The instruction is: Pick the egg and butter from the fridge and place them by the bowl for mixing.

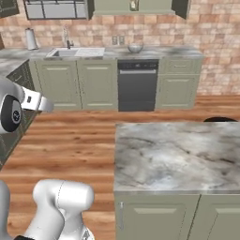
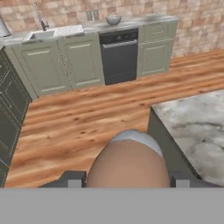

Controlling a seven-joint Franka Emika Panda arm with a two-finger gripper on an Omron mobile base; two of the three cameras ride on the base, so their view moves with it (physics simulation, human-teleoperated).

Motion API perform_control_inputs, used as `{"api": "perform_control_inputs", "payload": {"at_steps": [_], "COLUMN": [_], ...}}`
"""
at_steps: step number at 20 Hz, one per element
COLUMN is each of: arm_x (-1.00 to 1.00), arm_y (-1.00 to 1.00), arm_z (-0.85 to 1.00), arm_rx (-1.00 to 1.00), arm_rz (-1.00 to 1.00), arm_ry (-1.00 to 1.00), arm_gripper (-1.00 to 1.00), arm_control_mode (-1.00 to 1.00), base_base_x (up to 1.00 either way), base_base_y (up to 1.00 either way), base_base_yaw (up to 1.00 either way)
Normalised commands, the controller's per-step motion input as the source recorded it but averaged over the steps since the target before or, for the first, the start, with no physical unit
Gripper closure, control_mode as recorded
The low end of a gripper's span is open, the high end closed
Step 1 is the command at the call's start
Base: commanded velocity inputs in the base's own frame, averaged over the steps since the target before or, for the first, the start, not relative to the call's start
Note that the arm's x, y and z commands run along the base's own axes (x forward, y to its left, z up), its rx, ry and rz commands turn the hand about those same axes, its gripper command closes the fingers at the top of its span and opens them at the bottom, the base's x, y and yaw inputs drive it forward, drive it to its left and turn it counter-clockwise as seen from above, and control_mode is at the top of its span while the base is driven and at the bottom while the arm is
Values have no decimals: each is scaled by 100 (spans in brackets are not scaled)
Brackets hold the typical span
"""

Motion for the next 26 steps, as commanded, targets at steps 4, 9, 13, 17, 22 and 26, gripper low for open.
{"api": "perform_control_inputs", "payload": {"at_steps": [4,9,13,17,22,26], "arm_x": [0,0,0,0,0,0], "arm_y": [0,0,0,0,0,0], "arm_z": [0,0,0,0,0,0], "arm_rx": [0,0,0,0,0,0], "arm_rz": [0,0,0,0,0,0], "arm_ry": [0,0,0,0,0,0], "arm_gripper": [100,100,100,100,100,100], "arm_control_mode": [100,100,100,100,100,100], "base_base_x": [98,100,100,100,93,100], "base_base_y": [100,29,4,38,100,67], "base_base_yaw": [0,-8,-16,-11,-21,-2]}}
